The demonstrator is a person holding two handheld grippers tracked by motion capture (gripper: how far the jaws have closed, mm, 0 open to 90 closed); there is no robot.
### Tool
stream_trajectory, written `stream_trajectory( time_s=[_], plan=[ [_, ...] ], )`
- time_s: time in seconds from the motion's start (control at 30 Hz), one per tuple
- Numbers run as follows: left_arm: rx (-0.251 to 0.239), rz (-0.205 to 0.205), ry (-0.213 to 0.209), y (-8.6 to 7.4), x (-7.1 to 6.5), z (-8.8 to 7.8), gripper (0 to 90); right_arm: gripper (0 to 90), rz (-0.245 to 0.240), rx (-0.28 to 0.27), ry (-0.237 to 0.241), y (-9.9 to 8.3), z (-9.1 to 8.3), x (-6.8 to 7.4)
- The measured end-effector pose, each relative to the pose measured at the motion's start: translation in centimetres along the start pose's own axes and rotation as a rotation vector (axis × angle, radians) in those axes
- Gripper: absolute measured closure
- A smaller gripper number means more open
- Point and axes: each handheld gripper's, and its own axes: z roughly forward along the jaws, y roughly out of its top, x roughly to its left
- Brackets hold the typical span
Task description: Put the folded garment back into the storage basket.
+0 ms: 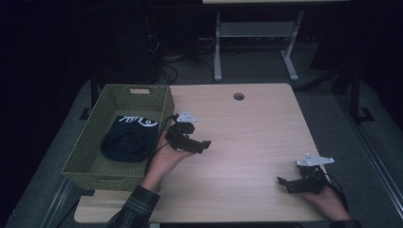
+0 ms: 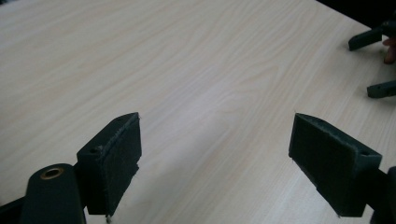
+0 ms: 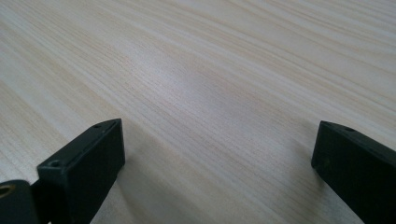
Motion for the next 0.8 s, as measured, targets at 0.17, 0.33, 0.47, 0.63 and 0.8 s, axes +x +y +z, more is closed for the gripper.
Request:
stream_trajectory(
  time_s=[0.17,0.33,0.47,0.63,0.8],
  plan=[
    [0.021,0.020,0.002,-1.1,-1.2,1.5,16.0,2.3,0.003,0.002,0.001,0.0,0.0,0.0],
    [0.022,0.034,0.014,-2.8,-1.8,2.4,16.0,2.3,0.000,0.000,0.000,0.0,0.0,0.0],
    [0.036,0.043,0.020,-4.4,-2.2,3.1,16.0,2.3,0.000,0.000,0.000,0.0,0.0,0.0],
    [0.072,0.070,0.026,-6.1,-2.7,4.1,15.4,2.4,-0.001,0.000,0.000,0.0,0.0,0.0],
    [0.104,0.071,0.037,-7.5,-2.9,4.8,14.9,2.3,0.000,0.000,0.000,0.0,0.0,0.0]
  ],
)
